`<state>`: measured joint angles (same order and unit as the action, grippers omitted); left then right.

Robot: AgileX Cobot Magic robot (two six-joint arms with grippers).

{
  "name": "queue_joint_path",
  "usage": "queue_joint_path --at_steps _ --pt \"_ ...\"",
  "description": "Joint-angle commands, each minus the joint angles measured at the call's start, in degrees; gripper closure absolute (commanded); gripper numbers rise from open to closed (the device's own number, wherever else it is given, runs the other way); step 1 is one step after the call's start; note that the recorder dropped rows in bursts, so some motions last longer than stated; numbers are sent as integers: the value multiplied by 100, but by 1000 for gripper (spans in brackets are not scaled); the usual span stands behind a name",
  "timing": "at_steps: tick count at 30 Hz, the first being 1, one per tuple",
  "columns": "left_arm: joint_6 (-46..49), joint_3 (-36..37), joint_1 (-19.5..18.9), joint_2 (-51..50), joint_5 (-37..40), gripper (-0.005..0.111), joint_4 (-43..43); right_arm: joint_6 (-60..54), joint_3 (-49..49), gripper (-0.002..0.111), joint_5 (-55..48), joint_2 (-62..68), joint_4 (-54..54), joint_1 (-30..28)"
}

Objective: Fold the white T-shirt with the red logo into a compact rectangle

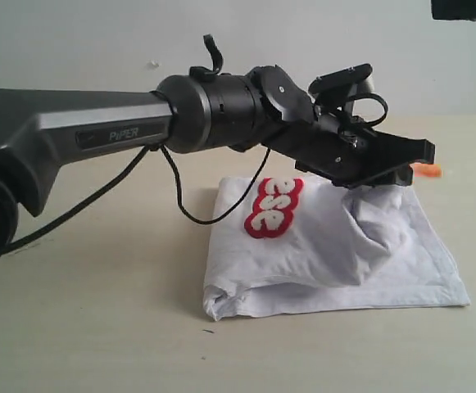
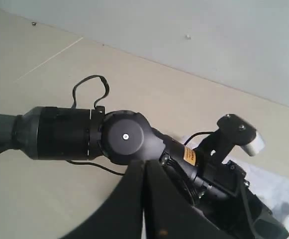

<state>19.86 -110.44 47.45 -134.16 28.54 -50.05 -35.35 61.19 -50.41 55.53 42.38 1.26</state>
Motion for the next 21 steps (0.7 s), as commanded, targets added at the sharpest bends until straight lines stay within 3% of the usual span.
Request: queue_joint_path --at_steps 1,7,11,12,14,17,21 --pt "-87 -79 -39 -11 -24 36 -31 -28 29 108 52 23 -240 12" --pt "-130 -79 -305 512 710 35 927 263 18 104 126 401 -576 12" --pt "-1238 -79 -587 838 1570 39 2547 1449 -26 81 432 742 -1810 12" --pt "-1692 -79 -693 931 1938 44 3279 2157 -162 66 633 962 -2515 12" --pt "-1986 -3 -828 1054 2225 50 3817 2953 -273 56 731 1304 -3178 12" --pt "-2036 527 -1220 1521 2260 59 4013 3599 -300 55 707 2147 -4012 -30" --pt "-2036 1260 -1740 2099 2092 69 4075 3535 -300 55 787 3067 -3851 -603"
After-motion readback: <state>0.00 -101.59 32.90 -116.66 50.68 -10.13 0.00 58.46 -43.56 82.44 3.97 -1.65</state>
